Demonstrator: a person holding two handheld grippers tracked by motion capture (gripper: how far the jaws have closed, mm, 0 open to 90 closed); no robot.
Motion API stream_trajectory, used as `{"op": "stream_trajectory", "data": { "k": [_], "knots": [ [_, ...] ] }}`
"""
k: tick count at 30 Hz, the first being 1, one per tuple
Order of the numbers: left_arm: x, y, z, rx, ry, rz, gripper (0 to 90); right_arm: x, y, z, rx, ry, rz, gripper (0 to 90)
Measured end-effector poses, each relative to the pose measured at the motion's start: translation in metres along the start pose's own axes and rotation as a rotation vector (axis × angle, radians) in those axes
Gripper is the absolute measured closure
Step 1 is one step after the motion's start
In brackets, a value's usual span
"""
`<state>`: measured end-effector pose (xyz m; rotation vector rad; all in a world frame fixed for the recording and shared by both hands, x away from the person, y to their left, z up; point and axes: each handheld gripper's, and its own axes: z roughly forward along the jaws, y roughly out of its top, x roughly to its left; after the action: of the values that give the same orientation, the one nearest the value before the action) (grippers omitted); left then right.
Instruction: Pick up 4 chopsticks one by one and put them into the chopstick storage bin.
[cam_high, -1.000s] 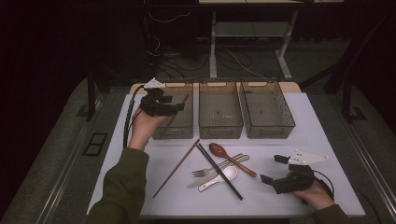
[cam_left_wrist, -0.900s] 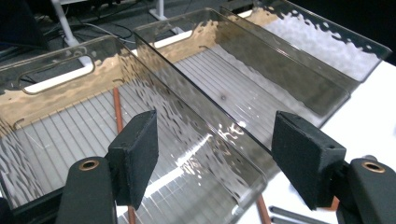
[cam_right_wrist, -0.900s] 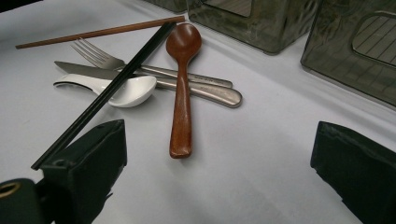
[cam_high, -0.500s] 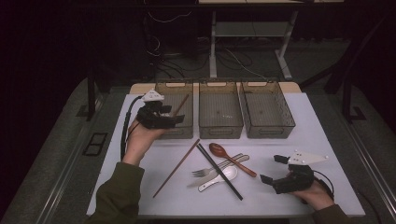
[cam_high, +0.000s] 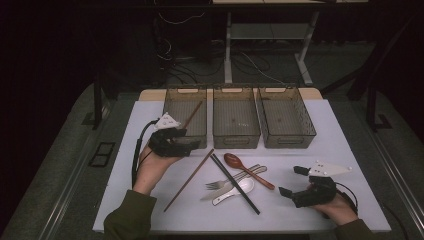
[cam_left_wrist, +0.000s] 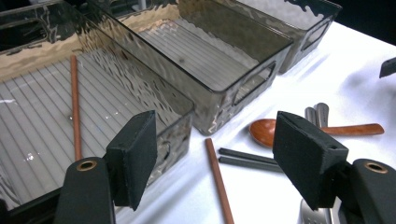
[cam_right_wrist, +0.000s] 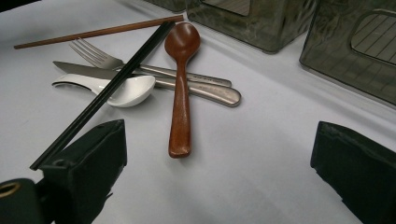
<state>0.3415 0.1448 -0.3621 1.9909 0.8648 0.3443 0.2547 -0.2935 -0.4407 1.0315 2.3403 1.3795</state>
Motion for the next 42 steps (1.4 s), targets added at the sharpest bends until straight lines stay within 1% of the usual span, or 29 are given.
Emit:
{"op": "stream_trajectory", "data": {
  "k": [1,5,7,9,12,18,19,20,23,25,26,27,32,35,36,41,42],
  "knots": [
    [-0.001,-0.002,0.0,0.009,-0.001,0.004,29.7,0.0,0.0,0.0,-0.001,0.001,-0.002,3.2],
    [-0.007,-0.012,0.0,0.018,-0.002,0.008,29.6,-0.001,0.0,0.0,0.001,-0.001,0.0,3.2],
    [-0.01,-0.017,0.0,0.027,0.002,0.019,29.6,0.0,0.0,0.0,-0.001,0.0,-0.001,3.2],
    [-0.011,-0.022,-0.001,0.023,0.003,0.02,30.0,0.0,0.0,0.0,-0.001,-0.001,-0.002,3.2],
    [-0.014,-0.03,-0.001,0.025,0.009,0.018,31.5,0.0,0.0,-0.001,-0.002,-0.001,-0.001,3.2],
    [-0.02,-0.045,0.0,0.053,0.004,0.018,35.9,0.0,0.0,-0.001,-0.004,-0.005,0.0,3.2],
    [-0.022,-0.048,0.001,0.054,0.003,0.01,37.2,0.0,0.0,-0.001,-0.003,-0.005,0.001,3.2],
    [-0.022,-0.05,0.001,0.064,0.001,0.013,38.0,0.0,0.0,-0.001,-0.006,-0.006,0.002,3.2],
    [-0.024,-0.056,0.004,0.072,0.004,0.012,42.6,0.0,0.0,-0.001,-0.005,-0.008,-0.002,3.1],
    [-0.025,-0.059,0.008,0.093,0.012,0.008,47.9,0.0,-0.001,0.0,-0.003,-0.008,-0.001,3.2],
    [-0.026,-0.06,0.011,0.101,0.018,0.005,48.6,0.0,-0.001,0.0,-0.002,-0.009,-0.003,3.2],
    [-0.025,-0.061,0.012,0.12,0.023,0.019,50.1,0.0,-0.001,0.0,-0.001,-0.009,-0.004,3.2],
    [-0.023,-0.067,0.019,0.151,0.022,-0.001,61.0,0.0,-0.001,0.0,0.001,-0.013,-0.008,3.2],
    [-0.021,-0.069,0.021,0.16,0.019,-0.014,65.7,0.0,-0.001,0.001,0.003,-0.014,-0.009,3.2],
    [-0.021,-0.07,0.022,0.158,0.021,-0.019,67.0,0.0,-0.001,0.001,0.004,-0.015,-0.008,3.2],
    [-0.022,-0.073,0.028,0.188,0.014,-0.036,71.9,0.0,-0.001,0.002,0.006,-0.014,-0.008,3.2],
    [-0.023,-0.074,0.029,0.2,0.013,-0.025,72.2,0.0,-0.001,0.001,0.006,-0.014,-0.007,3.2]
  ]
}}
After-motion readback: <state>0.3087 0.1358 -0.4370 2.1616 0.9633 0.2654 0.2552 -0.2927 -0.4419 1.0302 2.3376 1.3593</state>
